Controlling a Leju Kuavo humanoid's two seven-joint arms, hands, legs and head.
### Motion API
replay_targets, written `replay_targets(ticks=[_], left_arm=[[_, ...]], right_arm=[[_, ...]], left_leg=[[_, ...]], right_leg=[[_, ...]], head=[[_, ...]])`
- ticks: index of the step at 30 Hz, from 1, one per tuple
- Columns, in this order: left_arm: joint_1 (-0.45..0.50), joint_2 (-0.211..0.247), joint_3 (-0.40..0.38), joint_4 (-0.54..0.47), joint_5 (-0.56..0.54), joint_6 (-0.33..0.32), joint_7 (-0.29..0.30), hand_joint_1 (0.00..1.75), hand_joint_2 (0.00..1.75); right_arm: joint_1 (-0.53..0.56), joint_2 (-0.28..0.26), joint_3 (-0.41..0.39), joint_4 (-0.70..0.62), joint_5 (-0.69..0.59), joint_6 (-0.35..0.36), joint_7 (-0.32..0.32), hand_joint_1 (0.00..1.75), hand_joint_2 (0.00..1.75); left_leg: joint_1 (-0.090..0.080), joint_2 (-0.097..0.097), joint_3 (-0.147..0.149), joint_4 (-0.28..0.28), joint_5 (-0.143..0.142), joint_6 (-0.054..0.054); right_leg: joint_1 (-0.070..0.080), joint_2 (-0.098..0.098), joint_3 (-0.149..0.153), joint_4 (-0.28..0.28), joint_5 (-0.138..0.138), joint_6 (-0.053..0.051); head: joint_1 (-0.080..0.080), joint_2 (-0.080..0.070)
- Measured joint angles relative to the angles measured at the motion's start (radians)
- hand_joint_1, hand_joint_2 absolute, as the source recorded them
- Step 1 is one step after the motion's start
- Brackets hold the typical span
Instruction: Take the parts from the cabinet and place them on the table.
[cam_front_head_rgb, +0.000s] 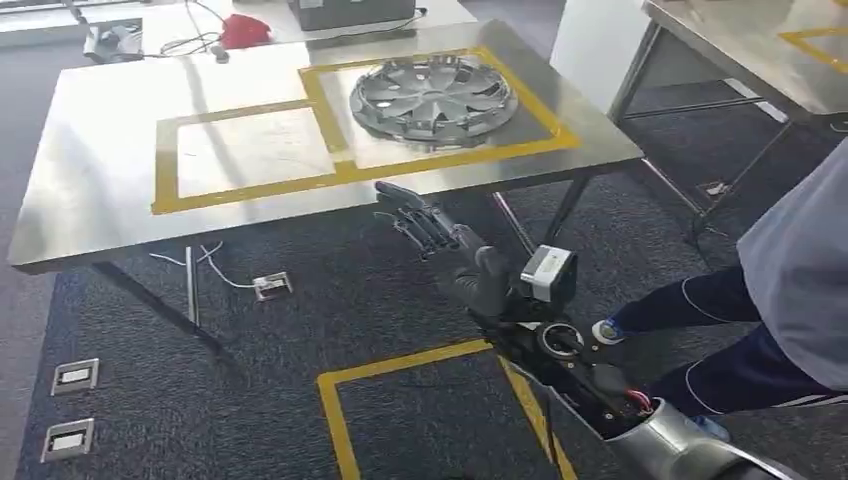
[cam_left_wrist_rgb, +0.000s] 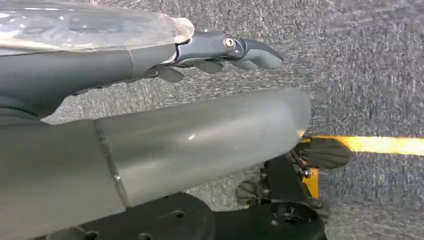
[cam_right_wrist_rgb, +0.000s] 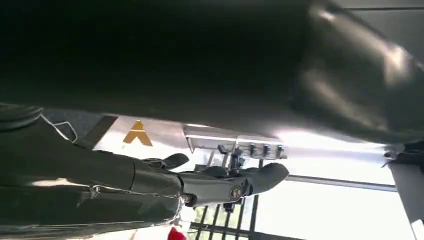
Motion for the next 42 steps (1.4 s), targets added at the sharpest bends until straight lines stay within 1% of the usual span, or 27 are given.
replay_targets(ticks=[1, 3, 6, 7, 10, 12, 13, 15, 16, 17, 20, 21, 22, 24, 26, 27, 28, 30, 31, 32, 33, 36, 37, 38, 39, 41, 42], left_arm=[[0.000, 0.000, 0.000, 0.000, 0.000, 0.000, 0.000, 0.00, 0.00], [0.000, 0.005, 0.000, 0.000, 0.000, 0.000, 0.000, 0.00, 0.00], [0.000, 0.001, 0.000, 0.000, 0.003, 0.001, 0.000, 0.00, 0.00], [-0.001, 0.000, 0.000, 0.000, 0.003, 0.002, 0.000, 0.00, 0.00], [0.001, 0.000, 0.000, 0.000, 0.003, 0.002, 0.000, 0.00, 0.00], [0.004, 0.000, 0.000, 0.000, 0.003, 0.003, 0.000, 0.00, 0.00], [0.005, 0.000, 0.000, 0.000, 0.003, 0.003, 0.000, 0.00, 0.00], [0.004, 0.000, 0.000, 0.000, 0.003, 0.003, 0.000, 0.00, 0.00], [0.004, 0.002, 0.000, 0.000, 0.003, 0.003, 0.000, 0.00, 0.00], [0.005, 0.006, 0.000, 0.000, 0.003, 0.003, 0.000, 0.00, 0.00], [-0.002, 0.003, 0.000, 0.000, 0.003, 0.003, 0.000, 0.00, 0.00], [-0.003, 0.000, 0.000, 0.000, 0.003, 0.002, 0.000, 0.00, 0.00], [-0.003, -0.002, 0.000, -0.001, 0.003, 0.002, 0.000, 0.00, 0.00], [0.001, -0.002, 0.000, -0.001, 0.002, 0.002, 0.000, 0.00, 0.00], [0.001, -0.002, 0.000, -0.001, 0.000, 0.002, 0.000, 0.00, 0.00], [0.001, -0.002, 0.000, -0.001, 0.000, 0.001, 0.000, 0.00, 0.00], [0.002, -0.002, 0.000, -0.001, 0.000, 0.000, 0.000, 0.00, 0.00], [0.001, -0.003, 0.000, -0.001, 0.000, -0.001, 0.000, 0.00, 0.00], [0.000, -0.004, 0.000, -0.001, 0.000, -0.001, 0.000, 0.00, 0.00], [0.001, -0.004, 0.000, -0.001, 0.000, -0.001, 0.000, 0.00, 0.00], [0.000, -0.004, 0.000, -0.001, 0.000, -0.001, 0.000, 0.00, 0.00], [0.000, -0.003, 0.000, -0.001, 0.000, -0.001, 0.000, 0.00, 0.00], [-0.001, -0.003, 0.000, -0.001, 0.000, -0.001, 0.000, 0.00, 0.00], [0.000, -0.003, 0.000, -0.001, 0.000, -0.001, 0.000, 0.00, 0.00], [0.000, -0.003, 0.000, -0.001, 0.000, -0.001, 0.000, 0.00, 0.00], [0.001, -0.003, 0.000, -0.001, -0.001, -0.001, 0.000, 0.00, 0.00], [0.003, -0.003, 0.000, -0.001, -0.001, -0.001, 0.000, 0.00, 0.00]], right_arm=[[-0.001, 0.000, 0.000, 0.000, 0.000, 0.000, 0.000, 0.00, 0.00], [-0.001, 0.000, 0.001, 0.000, 0.000, 0.006, 0.000, 0.00, 0.00], [-0.002, 0.000, 0.001, 0.000, 0.000, 0.013, -0.001, 0.00, 0.00], [-0.002, 0.001, 0.002, 0.000, 0.000, 0.014, -0.002, 0.00, 0.00], [-0.004, 0.001, 0.003, 0.002, 0.000, 0.014, -0.005, 0.00, 0.00], [-0.003, 0.001, 0.005, 0.007, 0.000, 0.015, -0.005, 0.00, 0.00], [-0.003, 0.001, 0.005, 0.009, 0.000, 0.015, -0.005, 0.00, 0.00], [-0.005, 0.001, 0.005, 0.009, 0.000, 0.015, -0.006, 0.00, 0.00], [-0.006, 0.001, 0.005, 0.009, 0.000, 0.015, -0.006, 0.00, 0.00], [-0.007, 0.001, 0.004, 0.009, 0.000, 0.015, -0.007, 0.00, 0.00], [-0.007, 0.001, 0.005, 0.010, 0.000, 0.015, -0.008, 0.00, 0.00], [-0.008, 0.001, 0.005, 0.010, 0.000, 0.015, -0.008, 0.00, 0.00], [-0.008, 0.000, 0.005, 0.010, 0.000, 0.015, -0.008, 0.00, 0.00], [-0.018, 0.000, 0.005, 0.009, 0.000, 0.015, -0.009, 0.00, 0.00], [-0.013, 0.000, 0.006, 0.009, 0.000, 0.013, -0.006, 0.00, 0.00], [-0.010, 0.000, 0.006, 0.010, 0.000, 0.012, -0.006, 0.00, 0.00], [-0.010, 0.000, 0.006, 0.010, 0.000, 0.011, -0.006, 0.00, 0.00], [-0.011, 0.000, 0.006, 0.009, 0.003, 0.010, -0.005, 0.00, 0.00], [-0.011, 0.000, 0.006, 0.008, 0.003, 0.010, -0.005, 0.00, 0.00], [-0.013, 0.000, 0.006, 0.008, 0.003, 0.010, -0.005, 0.00, 0.00], [-0.013, 0.000, 0.008, 0.008, 0.003, 0.010, -0.004, 0.00, 0.00], [-0.012, 0.000, 0.008, 0.008, 0.003, 0.010, -0.005, 0.00, 0.00], [-0.012, 0.000, 0.008, 0.008, 0.003, 0.010, -0.005, 0.00, 0.00], [-0.013, 0.000, 0.008, 0.008, 0.003, 0.010, -0.006, 0.00, 0.00], [-0.013, 0.000, 0.008, 0.008, 0.003, 0.009, -0.006, 0.00, 0.00], [-0.010, 0.000, 0.008, 0.008, 0.003, 0.009, -0.006, 0.00, 0.00], [-0.009, 0.000, 0.009, 0.009, 0.003, 0.008, -0.006, 0.00, 0.00]], left_leg=[[-0.001, 0.003, -0.001, 0.012, -0.009, -0.013], [-0.008, 0.006, -0.005, 0.019, -0.013, -0.026], [-0.001, 0.021, 0.003, 0.012, -0.013, -0.040], [0.001, 0.005, -0.001, 0.032, -0.033, -0.044], [-0.002, -0.029, -0.118, 0.275, -0.153, -0.046], [-0.003, -0.032, -0.169, 0.364, -0.165, -0.041], [-0.004, -0.033, -0.159, 0.333, -0.137, -0.034], [-0.011, -0.048, -0.077, 0.148, -0.035, -0.014], [-0.014, -0.079, -0.036, 0.059, 0.003, -0.001], [-0.015, -0.102, -0.025, 0.031, -0.007, 0.003], [-0.024, -0.078, -0.026, 0.027, -0.003, 0.001], [-0.017, -0.069, -0.021, 0.015, 0.002, 0.006], [-0.012, -0.055, -0.012, 0.002, 0.007, 0.006], [-0.013, -0.041, -0.009, -0.003, 0.008, 0.013], [-0.015, -0.025, -0.009, -0.002, 0.006, 0.016], [-0.016, -0.016, -0.009, -0.002, 0.005, 0.016], [-0.016, -0.010, -0.008, -0.001, 0.004, 0.015], [-0.015, 0.004, -0.004, 0.001, 0.000, 0.010], [-0.016, 0.008, -0.002, 0.005, -0.003, 0.006], [-0.024, 0.013, -0.002, 0.010, -0.008, -0.001], [-0.025, 0.017, -0.003, 0.014, -0.010, -0.004], [-0.024, 0.036, 0.002, 0.011, -0.011, -0.015], [-0.023, 0.035, 0.000, 0.016, -0.016, -0.022], [-0.019, 0.004, -0.008, 0.042, -0.039, -0.029], [-0.018, -0.019, -0.037, 0.109, -0.081, -0.033], [-0.016, -0.030, -0.122, 0.289, -0.162, -0.039], [-0.016, -0.032, -0.151, 0.348, -0.176, -0.040]], right_leg=[[-0.003, -0.032, 0.034, -0.078, 0.011, 0.007], [0.005, -0.005, 0.029, -0.069, 0.004, -0.024], [0.007, 0.016, 0.028, -0.071, 0.008, -0.048], [0.005, 0.022, 0.030, -0.072, 0.010, -0.053], [0.010, 0.039, 0.027, -0.072, 0.011, -0.064], [0.017, 0.056, 0.027, -0.072, 0.011, -0.068], [0.020, 0.067, 0.028, -0.072, 0.010, -0.068], [0.024, 0.088, 0.032, -0.072, 0.010, -0.068], [0.024, 0.097, 0.033, -0.072, 0.010, -0.068], [0.028, 0.102, 0.029, -0.071, 0.010, -0.065], [0.019, 0.119, 0.026, -0.077, 0.014, -0.051], [0.026, 0.128, 0.025, -0.081, 0.014, -0.043], [0.025, 0.107, 0.025, -0.069, 0.005, -0.041], [0.028, 0.044, -0.031, 0.051, -0.069, -0.033], [0.024, 0.028, -0.110, 0.219, -0.140, -0.027], [0.022, 0.026, -0.130, 0.259, -0.145, -0.024], [0.022, 0.024, -0.121, 0.240, -0.125, -0.023], [0.022, 0.012, -0.038, 0.077, -0.040, -0.025], [0.023, -0.010, 0.015, -0.021, -0.001, -0.028], [0.031, -0.039, 0.041, -0.081, -0.004, -0.036], [0.030, -0.022, 0.040, -0.081, 0.004, -0.050], [0.034, 0.001, 0.036, -0.080, 0.003, -0.065], [0.026, 0.009, 0.042, -0.087, 0.009, -0.074], [0.024, 0.014, 0.042, -0.088, 0.011, -0.076], [0.022, 0.017, 0.041, -0.088, 0.013, -0.080], [0.022, 0.031, 0.039, -0.088, 0.014, -0.081], [0.022, 0.039, 0.038, -0.088, 0.014, -0.081]], head=[[0.001, 0.000], [0.001, 0.000], [-0.001, 0.000], [-0.001, 0.000], [-0.004, 0.000], [-0.004, 0.000], [-0.004, 0.000], [-0.004, 0.000], [-0.004, 0.000], [-0.003, 0.000], [-0.005, 0.000], [-0.005, 0.000], [-0.005, 0.000], [0.005, 0.000], [0.005, 0.000], [0.005, 0.000], [0.005, 0.000], [0.005, 0.000], [0.005, 0.000], [0.005, 0.000], [0.004, 0.000], [0.004, 0.000], [0.004, 0.000], [0.003, 0.000], [0.002, 0.000], [0.001, 0.000], [0.001, 0.000]])
